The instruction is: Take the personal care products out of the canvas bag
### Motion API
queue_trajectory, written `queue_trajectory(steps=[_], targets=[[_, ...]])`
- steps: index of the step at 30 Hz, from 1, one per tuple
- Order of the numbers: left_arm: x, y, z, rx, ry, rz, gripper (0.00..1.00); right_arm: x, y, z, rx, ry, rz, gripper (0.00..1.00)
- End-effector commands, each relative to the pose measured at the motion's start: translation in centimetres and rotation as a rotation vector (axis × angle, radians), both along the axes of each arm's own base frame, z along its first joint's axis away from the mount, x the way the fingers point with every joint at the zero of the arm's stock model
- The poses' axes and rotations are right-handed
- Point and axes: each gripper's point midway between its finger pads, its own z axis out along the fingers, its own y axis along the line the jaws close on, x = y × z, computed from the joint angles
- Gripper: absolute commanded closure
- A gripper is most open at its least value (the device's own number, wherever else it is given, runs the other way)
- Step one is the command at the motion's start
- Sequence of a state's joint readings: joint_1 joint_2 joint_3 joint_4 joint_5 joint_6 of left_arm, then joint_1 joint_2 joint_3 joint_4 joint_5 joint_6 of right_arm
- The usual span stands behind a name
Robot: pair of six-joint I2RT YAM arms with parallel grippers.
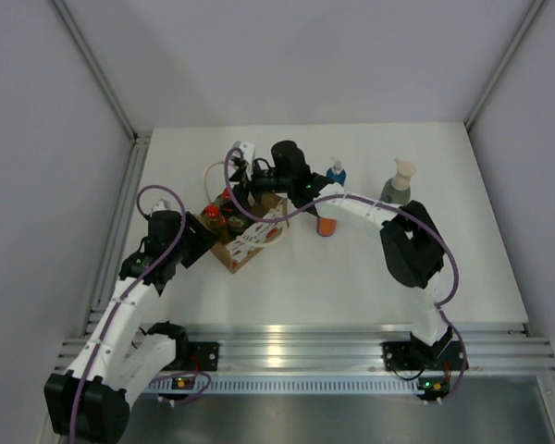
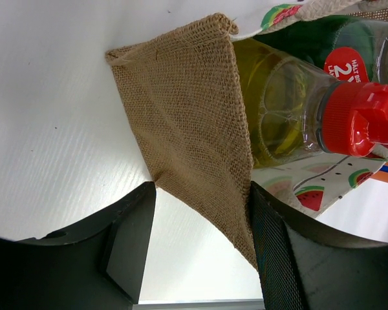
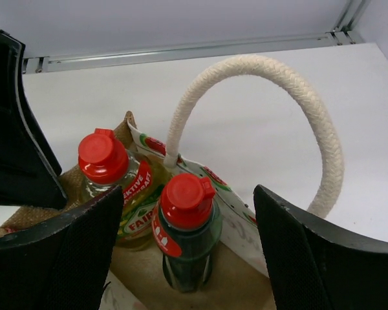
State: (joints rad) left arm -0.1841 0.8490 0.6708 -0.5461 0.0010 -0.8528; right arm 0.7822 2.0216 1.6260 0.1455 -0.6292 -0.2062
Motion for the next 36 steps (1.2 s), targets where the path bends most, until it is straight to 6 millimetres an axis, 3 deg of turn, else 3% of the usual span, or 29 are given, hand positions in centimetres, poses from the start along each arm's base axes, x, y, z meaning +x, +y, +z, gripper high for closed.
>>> queue_trajectory(steps=[1, 12, 20, 28, 34, 36], targets=[[0.5, 0.5, 0.5, 0.023, -0.026, 0.008, 0.37, 0.9, 1.7, 2.2, 0.120, -0.055, 0.028, 0.22], [0.6, 0.3, 0.9, 0.018, -0.036, 0.003, 0.37, 0.9, 2.5, 2.3, 0.261, -0.062, 0.043, 0.34], [0.5, 0.3, 1.0, 0.017, -0.039, 0.000, 0.37, 0.9, 2.3, 1.2, 0.248, -0.052, 0.050, 0.60], [0.6, 0.3, 1.2, 0.017, -0.045, -0.003, 0.37, 0.6, 2.0, -0.6, 0.212, -0.039, 0.063, 0.60], [0.6, 0.3, 1.3, 0.019, -0.044, -0.005, 0.37, 0.4, 1.7, -1.0, 0.218, -0.039, 0.061, 0.82], [0.6, 0.3, 1.2, 0.019, -0.043, -0.005, 0.37, 0.3, 1.7, -1.0, 0.228, -0.044, 0.065, 0.93]])
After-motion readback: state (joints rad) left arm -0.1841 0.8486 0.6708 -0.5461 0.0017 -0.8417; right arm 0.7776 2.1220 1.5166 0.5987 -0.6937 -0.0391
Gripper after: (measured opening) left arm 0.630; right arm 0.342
